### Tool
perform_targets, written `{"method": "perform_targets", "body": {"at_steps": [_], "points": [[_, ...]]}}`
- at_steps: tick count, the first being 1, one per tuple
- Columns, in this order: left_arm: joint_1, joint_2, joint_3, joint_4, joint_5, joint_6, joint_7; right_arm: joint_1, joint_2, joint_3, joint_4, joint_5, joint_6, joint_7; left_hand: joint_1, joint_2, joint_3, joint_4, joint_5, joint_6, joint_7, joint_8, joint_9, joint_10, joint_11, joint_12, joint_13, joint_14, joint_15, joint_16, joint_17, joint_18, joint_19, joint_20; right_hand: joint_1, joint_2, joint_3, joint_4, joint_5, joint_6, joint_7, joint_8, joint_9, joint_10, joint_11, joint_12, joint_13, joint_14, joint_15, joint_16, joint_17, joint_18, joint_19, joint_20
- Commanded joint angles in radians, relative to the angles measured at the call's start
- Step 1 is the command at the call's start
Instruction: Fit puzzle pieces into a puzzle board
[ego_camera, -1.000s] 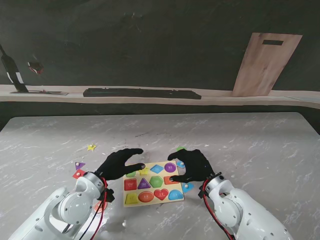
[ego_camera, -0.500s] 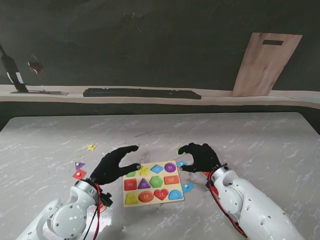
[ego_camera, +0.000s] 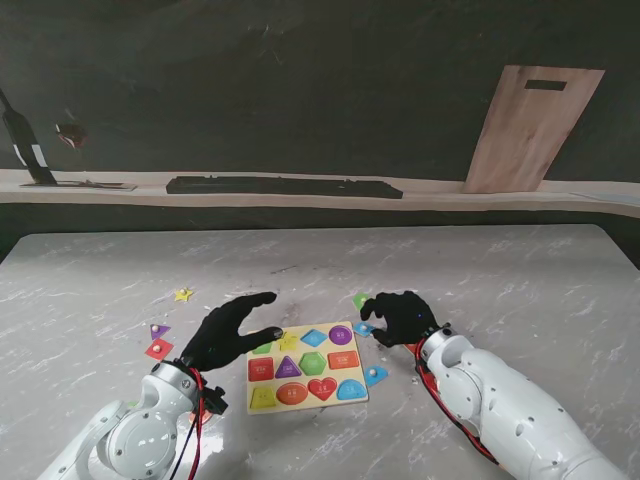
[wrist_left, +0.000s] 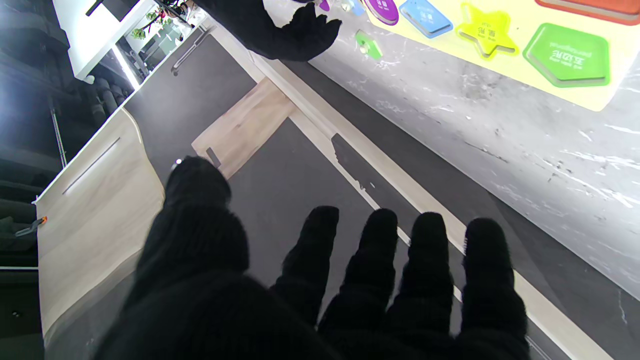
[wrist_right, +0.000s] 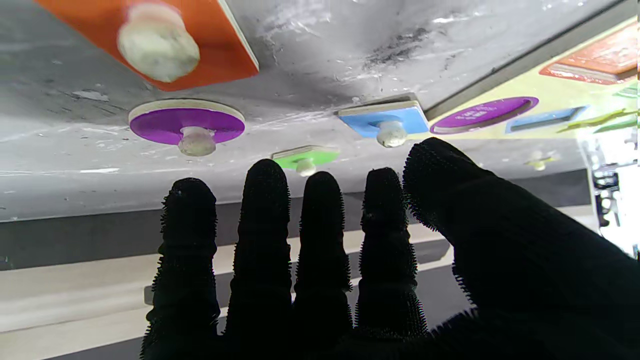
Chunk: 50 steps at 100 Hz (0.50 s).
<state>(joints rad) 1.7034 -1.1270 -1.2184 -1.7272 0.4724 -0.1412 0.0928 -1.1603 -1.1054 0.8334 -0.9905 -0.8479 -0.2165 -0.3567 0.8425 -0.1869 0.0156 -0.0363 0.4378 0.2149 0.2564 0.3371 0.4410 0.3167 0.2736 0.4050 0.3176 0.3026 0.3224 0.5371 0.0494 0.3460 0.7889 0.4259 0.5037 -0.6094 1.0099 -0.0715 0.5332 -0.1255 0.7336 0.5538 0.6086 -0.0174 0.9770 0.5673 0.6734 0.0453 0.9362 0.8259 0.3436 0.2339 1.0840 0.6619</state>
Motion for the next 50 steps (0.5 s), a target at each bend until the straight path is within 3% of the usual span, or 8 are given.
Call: {"method": "perform_targets", "body": {"at_steps": [1, 50], "points": [[0.002, -0.005, 0.004, -0.004, -0.019, 0.007, -0.004, 0.005, -0.007, -0.012, 0.01, -0.009, 0.006, -0.011, -0.005, 0.002, -0.015, 0.019, 0.014, -0.028, -0.009, 0.001, -0.003, -0.029, -0.023, -0.003, -0.001, -0.053, -0.029, -0.014, -0.006, -0.01, -0.014, -0.014, -0.035, -0.033, 0.025, -0.034, 0.016, 0.017, 0.021, -0.009, 0.019, -0.011, 0.027, 0.018, 0.025, -0.017, 0.035, 0.023, 0.009, -0.02, 0.04, 0.035], [0.006, -0.007, 0.003, -0.009, -0.018, 0.021, 0.0, 0.077, -0.036, -0.12, 0.1, 0.024, 0.051, -0.072, -0.002, 0.006, -0.017, 0.019, 0.021, -0.026, -0.014, 0.0, -0.002, -0.025, -0.025, -0.003, -0.003, -0.052, -0.034, -0.014, -0.009, -0.002, -0.025, -0.004, -0.079, -0.038, 0.011, -0.034, 0.038, 0.006, 0.046, 0.001, 0.04, -0.014, 0.042, 0.029, 0.043, -0.016, 0.06, 0.033, 0.026, -0.022, 0.077, 0.061]]}}
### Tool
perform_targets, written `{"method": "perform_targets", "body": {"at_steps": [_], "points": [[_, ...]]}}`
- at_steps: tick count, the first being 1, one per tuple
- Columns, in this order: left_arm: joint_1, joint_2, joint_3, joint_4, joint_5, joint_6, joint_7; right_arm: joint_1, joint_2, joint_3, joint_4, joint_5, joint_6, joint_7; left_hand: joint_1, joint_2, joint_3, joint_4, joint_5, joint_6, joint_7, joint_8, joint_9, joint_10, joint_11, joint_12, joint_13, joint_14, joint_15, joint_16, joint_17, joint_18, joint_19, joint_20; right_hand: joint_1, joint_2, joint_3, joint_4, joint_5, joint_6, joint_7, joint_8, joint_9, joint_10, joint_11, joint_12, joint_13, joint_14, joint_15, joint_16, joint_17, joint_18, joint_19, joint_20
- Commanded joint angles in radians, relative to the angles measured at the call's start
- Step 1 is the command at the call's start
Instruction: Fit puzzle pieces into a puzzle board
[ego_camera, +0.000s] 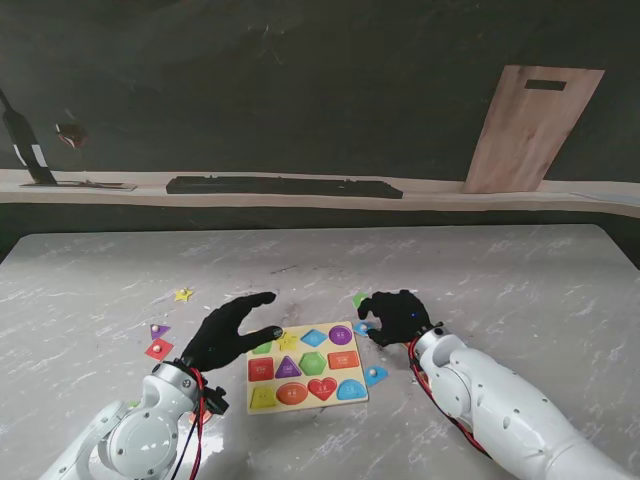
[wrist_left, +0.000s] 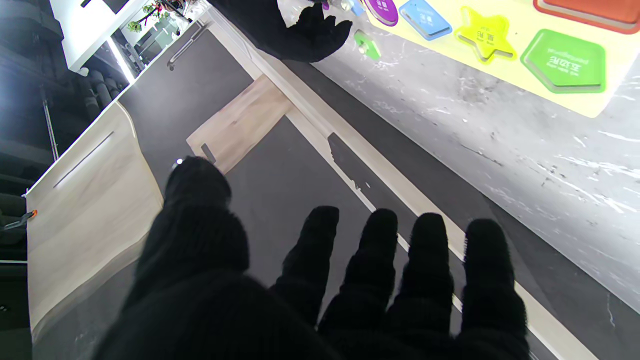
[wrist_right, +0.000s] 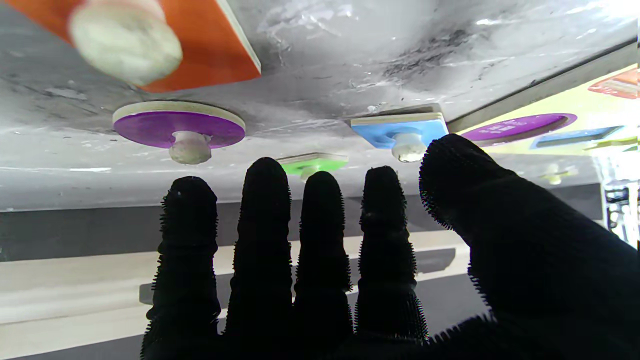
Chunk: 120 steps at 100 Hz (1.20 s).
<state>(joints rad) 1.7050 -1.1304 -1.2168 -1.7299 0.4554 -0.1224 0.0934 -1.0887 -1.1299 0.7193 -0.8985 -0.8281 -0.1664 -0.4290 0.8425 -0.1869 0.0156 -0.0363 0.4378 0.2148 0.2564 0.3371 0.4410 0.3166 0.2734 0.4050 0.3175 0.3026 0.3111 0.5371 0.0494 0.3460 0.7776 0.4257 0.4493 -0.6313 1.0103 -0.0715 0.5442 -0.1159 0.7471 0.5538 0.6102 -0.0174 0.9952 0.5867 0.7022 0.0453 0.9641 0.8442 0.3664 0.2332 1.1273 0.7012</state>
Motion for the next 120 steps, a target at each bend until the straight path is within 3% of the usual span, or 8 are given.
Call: {"method": "perform_targets", "body": {"at_steps": [1, 20, 29, 36, 56, 76, 100, 120], "points": [[0.004, -0.003, 0.001, -0.006, -0.001, 0.002, 0.0, 0.006, -0.012, -0.008, 0.01, 0.006, 0.002, 0.0, -0.002, 0.006, -0.018, 0.019, 0.021, -0.026, -0.014, 0.0, -0.001, -0.026, -0.024, -0.002, -0.003, -0.052, -0.023, -0.014, -0.009, -0.002, -0.014, -0.004, -0.024, -0.015, 0.011, -0.034, 0.028, -0.005, 0.033, 0.001, 0.039, -0.014, 0.024, 0.01, 0.014, -0.016, 0.032, 0.014, 0.004, -0.022, 0.035, 0.021], [0.005, -0.002, 0.0, -0.006, 0.004, 0.004, -0.002, 0.016, -0.018, -0.026, 0.02, 0.015, 0.014, -0.001, -0.003, 0.007, -0.018, 0.019, 0.022, -0.026, -0.014, 0.0, -0.003, -0.025, -0.025, -0.003, -0.004, -0.052, -0.024, -0.014, -0.01, 0.001, -0.018, 0.0, -0.018, -0.003, 0.003, -0.036, 0.054, -0.016, 0.053, 0.007, 0.063, -0.022, 0.031, 0.011, 0.033, -0.017, 0.044, 0.016, 0.015, -0.019, 0.042, 0.024], [0.005, -0.003, 0.0, -0.007, 0.002, 0.007, -0.002, 0.02, -0.02, -0.036, 0.025, 0.021, 0.02, 0.003, -0.003, 0.007, -0.018, 0.019, 0.023, -0.026, -0.015, 0.0, -0.003, -0.027, -0.026, -0.003, -0.004, -0.054, -0.025, -0.014, -0.009, 0.001, -0.018, 0.001, 0.018, -0.012, -0.018, -0.11, 0.061, -0.04, 0.112, -0.067, 0.084, -0.027, 0.035, 0.012, 0.046, -0.016, 0.053, 0.016, 0.022, -0.019, 0.05, 0.024], [0.005, -0.002, 0.001, -0.007, 0.002, 0.009, -0.003, 0.024, -0.022, -0.043, 0.03, 0.024, 0.024, 0.005, -0.005, 0.008, -0.019, 0.019, 0.025, -0.028, -0.014, 0.0, -0.003, -0.028, -0.026, -0.003, -0.004, -0.054, -0.026, -0.014, -0.009, 0.001, -0.019, 0.002, 0.043, -0.017, -0.029, -0.14, 0.065, -0.061, 0.156, -0.098, 0.101, -0.033, 0.038, 0.012, 0.058, -0.018, 0.057, 0.016, 0.029, -0.02, 0.054, 0.024], [0.005, -0.002, 0.001, -0.007, 0.002, 0.012, -0.005, 0.031, -0.024, -0.057, 0.035, 0.031, 0.032, 0.018, -0.004, 0.009, -0.019, 0.019, 0.023, -0.029, -0.016, 0.0, -0.004, -0.027, -0.026, -0.003, -0.005, -0.056, -0.027, -0.015, -0.011, -0.001, -0.023, 0.004, 0.097, -0.031, -0.052, -0.171, 0.087, -0.129, 0.284, -0.164, 0.162, -0.049, 0.047, 0.001, 0.095, -0.022, 0.075, 0.022, 0.051, -0.023, 0.067, 0.024], [0.005, -0.002, 0.002, -0.006, 0.002, 0.013, -0.005, 0.03, -0.026, -0.057, 0.034, 0.034, 0.04, 0.014, -0.005, 0.012, -0.019, 0.019, 0.024, -0.027, -0.016, 0.0, -0.008, -0.027, -0.028, -0.005, -0.007, -0.054, -0.029, -0.016, -0.011, -0.001, -0.025, 0.006, 0.159, 0.01, -0.047, -0.172, 0.182, -0.19, 0.349, -0.168, 0.249, -0.063, 0.075, -0.018, 0.151, -0.028, 0.107, 0.031, 0.088, -0.02, 0.09, 0.03], [0.003, -0.003, 0.004, -0.006, -0.001, 0.019, -0.002, 0.007, -0.022, -0.021, 0.006, 0.014, 0.035, -0.012, -0.005, 0.015, -0.019, 0.019, 0.025, -0.027, -0.017, 0.0, -0.009, -0.027, -0.029, -0.005, -0.009, -0.054, -0.031, -0.016, -0.013, 0.0, -0.03, 0.007, 0.159, -0.005, -0.027, -0.175, 0.211, -0.168, 0.361, -0.182, 0.282, -0.053, 0.083, -0.025, 0.18, -0.026, 0.12, 0.034, 0.109, -0.011, 0.106, 0.034], [0.002, -0.004, 0.005, -0.006, -0.003, 0.02, -0.001, -0.039, -0.02, 0.044, -0.065, 0.014, 0.031, -0.008, -0.004, 0.017, -0.019, 0.019, 0.027, -0.027, -0.017, 0.0, -0.008, -0.026, -0.028, -0.005, -0.008, -0.054, -0.031, -0.016, -0.013, 0.001, -0.031, 0.009, 0.154, -0.019, -0.007, -0.175, 0.229, -0.121, 0.369, -0.199, 0.303, -0.02, 0.1, -0.032, 0.21, -0.015, 0.143, 0.039, 0.129, 0.013, 0.134, 0.044]]}}
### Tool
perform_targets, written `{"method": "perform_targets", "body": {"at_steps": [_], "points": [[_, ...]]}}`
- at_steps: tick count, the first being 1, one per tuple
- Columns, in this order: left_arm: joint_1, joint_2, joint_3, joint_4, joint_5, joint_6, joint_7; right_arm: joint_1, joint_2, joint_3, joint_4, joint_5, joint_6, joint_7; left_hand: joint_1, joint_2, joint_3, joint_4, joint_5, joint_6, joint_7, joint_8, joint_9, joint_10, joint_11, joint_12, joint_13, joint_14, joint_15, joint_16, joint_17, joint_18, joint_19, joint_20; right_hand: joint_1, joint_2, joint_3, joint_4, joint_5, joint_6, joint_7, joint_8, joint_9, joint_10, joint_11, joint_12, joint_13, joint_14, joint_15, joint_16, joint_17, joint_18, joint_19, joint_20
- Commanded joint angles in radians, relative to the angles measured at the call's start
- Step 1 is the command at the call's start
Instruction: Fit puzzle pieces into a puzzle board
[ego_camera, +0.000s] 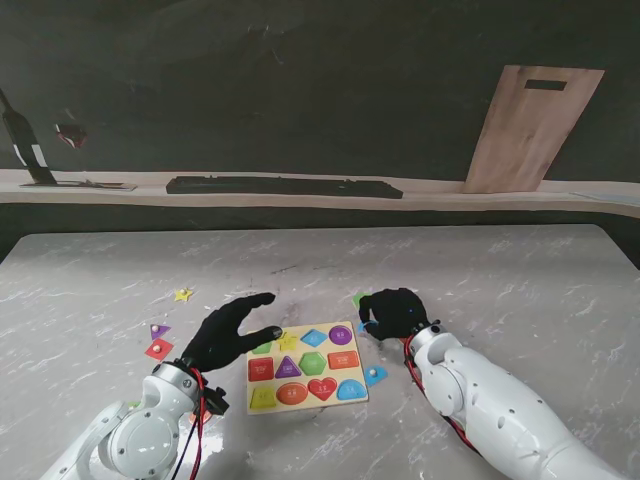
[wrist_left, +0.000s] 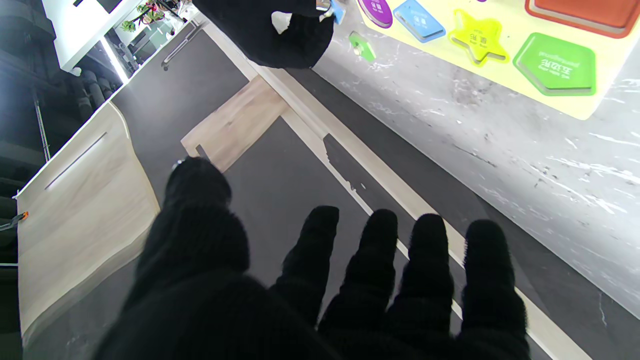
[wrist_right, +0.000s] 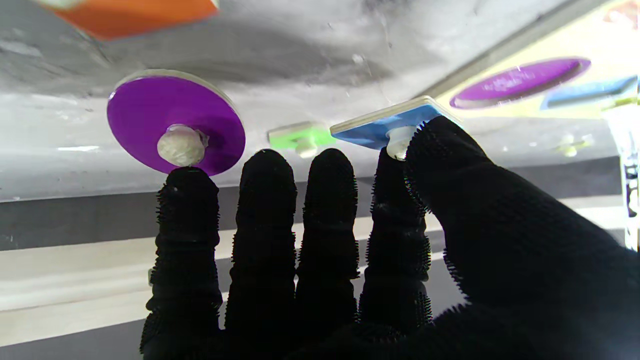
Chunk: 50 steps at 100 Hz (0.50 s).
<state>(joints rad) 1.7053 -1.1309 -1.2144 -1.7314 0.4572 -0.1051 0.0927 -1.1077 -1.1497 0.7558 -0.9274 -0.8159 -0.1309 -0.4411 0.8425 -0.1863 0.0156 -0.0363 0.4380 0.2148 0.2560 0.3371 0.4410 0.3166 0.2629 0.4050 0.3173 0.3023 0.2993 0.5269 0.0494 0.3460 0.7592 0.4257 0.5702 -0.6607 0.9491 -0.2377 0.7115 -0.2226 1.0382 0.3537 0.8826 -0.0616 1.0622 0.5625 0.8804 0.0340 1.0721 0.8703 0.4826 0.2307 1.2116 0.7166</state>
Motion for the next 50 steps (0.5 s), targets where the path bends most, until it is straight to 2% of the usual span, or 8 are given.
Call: {"method": "perform_targets", "body": {"at_steps": [1, 24, 50], "points": [[0.002, -0.003, 0.003, -0.004, -0.005, 0.002, 0.0, -0.023, -0.001, 0.011, -0.041, 0.002, -0.004, 0.006, -0.004, 0.017, -0.019, 0.019, 0.027, -0.027, -0.017, 0.0, -0.008, -0.026, -0.018, -0.006, -0.008, -0.053, -0.019, -0.005, -0.013, 0.001, -0.013, 0.009, 0.034, 0.01, 0.055, -0.008, 0.061, -0.011, 0.078, 0.0, 0.032, 0.027, 0.034, -0.008, 0.032, -0.002, 0.037, 0.013, 0.013, 0.018, 0.051, 0.03], [0.001, -0.003, 0.004, -0.004, -0.006, 0.005, -0.002, -0.075, -0.007, 0.045, -0.136, 0.021, 0.021, 0.03, -0.001, 0.022, -0.018, 0.019, 0.029, -0.027, -0.018, 0.0, -0.007, -0.024, -0.018, -0.006, -0.009, -0.052, -0.019, -0.005, -0.014, 0.002, -0.015, 0.011, 0.037, -0.006, 0.068, -0.01, 0.078, 0.035, 0.082, -0.011, 0.053, 0.071, 0.056, -0.012, 0.066, 0.02, 0.072, 0.018, 0.033, 0.054, 0.093, 0.047], [0.004, -0.003, 0.002, -0.004, 0.0, 0.004, 0.001, -0.071, -0.025, -0.009, -0.172, 0.06, 0.049, 0.061, 0.001, 0.025, -0.02, 0.019, 0.031, -0.028, -0.018, 0.0, -0.006, -0.025, -0.018, -0.007, -0.008, -0.052, -0.018, -0.005, -0.013, 0.003, -0.015, 0.013, 0.041, -0.017, 0.083, -0.012, 0.09, 0.063, 0.081, -0.018, 0.061, 0.097, 0.064, -0.018, 0.078, 0.039, 0.09, 0.016, 0.037, 0.079, 0.12, 0.06]]}}
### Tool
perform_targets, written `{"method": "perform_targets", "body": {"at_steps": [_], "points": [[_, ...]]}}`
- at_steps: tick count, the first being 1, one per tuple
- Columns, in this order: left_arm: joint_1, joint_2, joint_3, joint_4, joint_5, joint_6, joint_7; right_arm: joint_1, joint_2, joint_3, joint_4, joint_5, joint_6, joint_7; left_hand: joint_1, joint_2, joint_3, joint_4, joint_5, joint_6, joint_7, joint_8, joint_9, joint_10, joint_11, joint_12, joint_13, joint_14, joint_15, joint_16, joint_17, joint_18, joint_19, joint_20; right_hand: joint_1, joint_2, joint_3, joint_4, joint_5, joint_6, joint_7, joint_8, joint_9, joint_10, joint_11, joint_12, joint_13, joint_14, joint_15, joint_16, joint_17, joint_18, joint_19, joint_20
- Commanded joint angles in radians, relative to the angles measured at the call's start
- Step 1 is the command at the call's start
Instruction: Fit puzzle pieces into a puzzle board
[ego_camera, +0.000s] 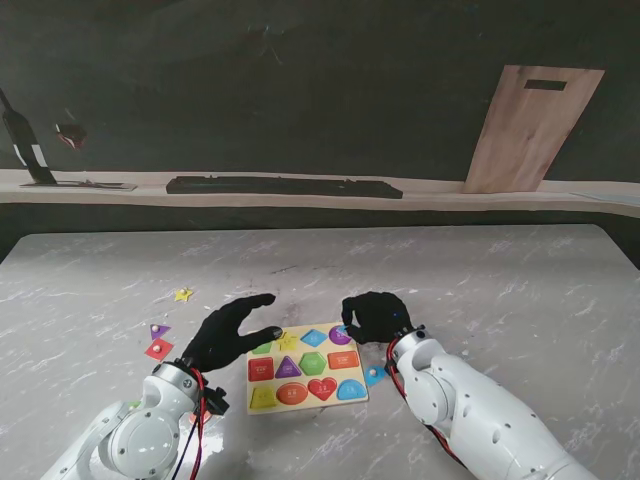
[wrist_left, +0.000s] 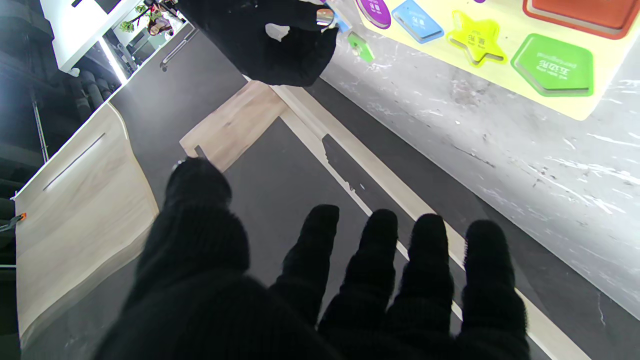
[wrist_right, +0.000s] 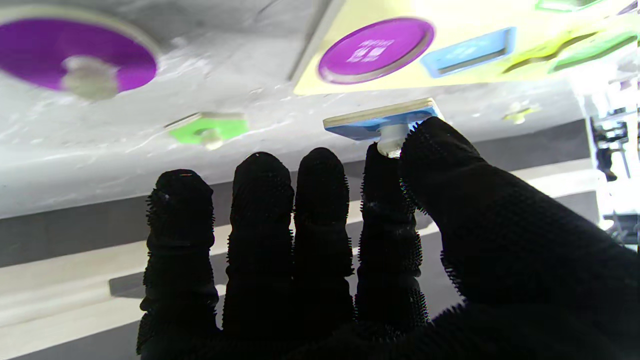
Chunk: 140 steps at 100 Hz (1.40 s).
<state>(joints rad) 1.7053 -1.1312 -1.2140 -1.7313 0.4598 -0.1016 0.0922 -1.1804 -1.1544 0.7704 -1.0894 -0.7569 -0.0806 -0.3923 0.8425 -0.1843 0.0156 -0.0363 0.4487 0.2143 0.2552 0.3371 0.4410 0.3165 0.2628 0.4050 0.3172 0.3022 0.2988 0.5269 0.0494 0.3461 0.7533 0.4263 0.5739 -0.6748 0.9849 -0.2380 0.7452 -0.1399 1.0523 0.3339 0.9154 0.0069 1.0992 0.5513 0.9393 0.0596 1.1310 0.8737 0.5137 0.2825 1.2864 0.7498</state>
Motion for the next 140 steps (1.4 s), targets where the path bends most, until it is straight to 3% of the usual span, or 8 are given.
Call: {"method": "perform_targets", "body": {"at_steps": [1, 37, 67, 98, 140], "points": [[0.004, -0.003, 0.001, -0.005, -0.002, 0.0, 0.001, 0.003, -0.021, -0.028, -0.009, 0.002, -0.001, 0.013, 0.001, 0.024, -0.019, 0.019, 0.021, -0.028, -0.017, 0.0, -0.006, -0.025, -0.018, -0.007, -0.008, -0.052, -0.018, -0.005, -0.013, 0.003, -0.009, 0.012, 0.038, -0.003, 0.048, -0.012, 0.057, -0.019, 0.067, 0.002, 0.028, 0.028, 0.027, -0.007, 0.019, 0.013, 0.031, 0.012, 0.006, 0.027, 0.045, 0.027], [0.009, -0.003, -0.002, -0.007, -0.001, -0.001, 0.006, 0.069, -0.06, -0.148, 0.034, 0.048, 0.042, 0.017, 0.002, 0.025, -0.021, 0.018, 0.022, -0.026, -0.018, -0.001, -0.006, -0.025, -0.018, -0.007, -0.009, -0.052, -0.018, -0.006, -0.012, 0.003, -0.011, 0.015, 0.037, -0.009, 0.058, -0.013, 0.059, -0.006, 0.068, 0.003, 0.028, 0.04, 0.04, -0.006, 0.021, 0.021, 0.052, 0.015, -0.001, 0.035, 0.063, 0.038], [0.011, -0.003, -0.004, -0.009, 0.001, -0.001, 0.006, 0.114, -0.092, -0.216, 0.062, 0.071, 0.127, 0.022, 0.001, 0.027, -0.022, 0.018, 0.022, -0.026, -0.019, -0.002, -0.009, -0.024, -0.02, -0.009, -0.012, -0.051, -0.021, -0.007, -0.014, 0.003, -0.015, 0.014, 0.041, -0.018, 0.069, -0.011, 0.062, 0.007, 0.072, 0.002, 0.026, 0.052, 0.05, -0.01, 0.013, 0.034, 0.066, 0.015, -0.016, 0.046, 0.074, 0.046], [0.015, -0.003, -0.006, -0.012, 0.001, 0.001, 0.007, 0.168, -0.135, -0.273, 0.139, 0.112, 0.156, 0.015, 0.0, 0.027, -0.022, 0.018, 0.025, -0.025, -0.021, -0.002, -0.008, -0.022, -0.021, -0.009, -0.011, -0.051, -0.021, -0.007, -0.015, 0.006, -0.017, 0.015, 0.04, -0.019, 0.074, -0.014, 0.062, 0.009, 0.072, 0.0, 0.023, 0.055, 0.054, -0.015, 0.012, 0.036, 0.071, 0.012, -0.019, 0.049, 0.08, 0.048], [0.016, -0.003, -0.008, -0.012, -0.002, -0.001, 0.005, 0.199, -0.157, -0.322, 0.206, 0.132, 0.164, 0.029, -0.003, 0.029, -0.022, 0.018, 0.028, -0.027, -0.022, -0.002, -0.005, -0.024, -0.021, -0.009, -0.01, -0.051, -0.021, -0.007, -0.013, 0.006, -0.018, 0.017, 0.04, -0.017, 0.075, -0.014, 0.056, 0.0, 0.071, 0.0, 0.018, 0.052, 0.055, -0.018, 0.006, 0.035, 0.071, 0.008, -0.022, 0.047, 0.08, 0.047]]}}
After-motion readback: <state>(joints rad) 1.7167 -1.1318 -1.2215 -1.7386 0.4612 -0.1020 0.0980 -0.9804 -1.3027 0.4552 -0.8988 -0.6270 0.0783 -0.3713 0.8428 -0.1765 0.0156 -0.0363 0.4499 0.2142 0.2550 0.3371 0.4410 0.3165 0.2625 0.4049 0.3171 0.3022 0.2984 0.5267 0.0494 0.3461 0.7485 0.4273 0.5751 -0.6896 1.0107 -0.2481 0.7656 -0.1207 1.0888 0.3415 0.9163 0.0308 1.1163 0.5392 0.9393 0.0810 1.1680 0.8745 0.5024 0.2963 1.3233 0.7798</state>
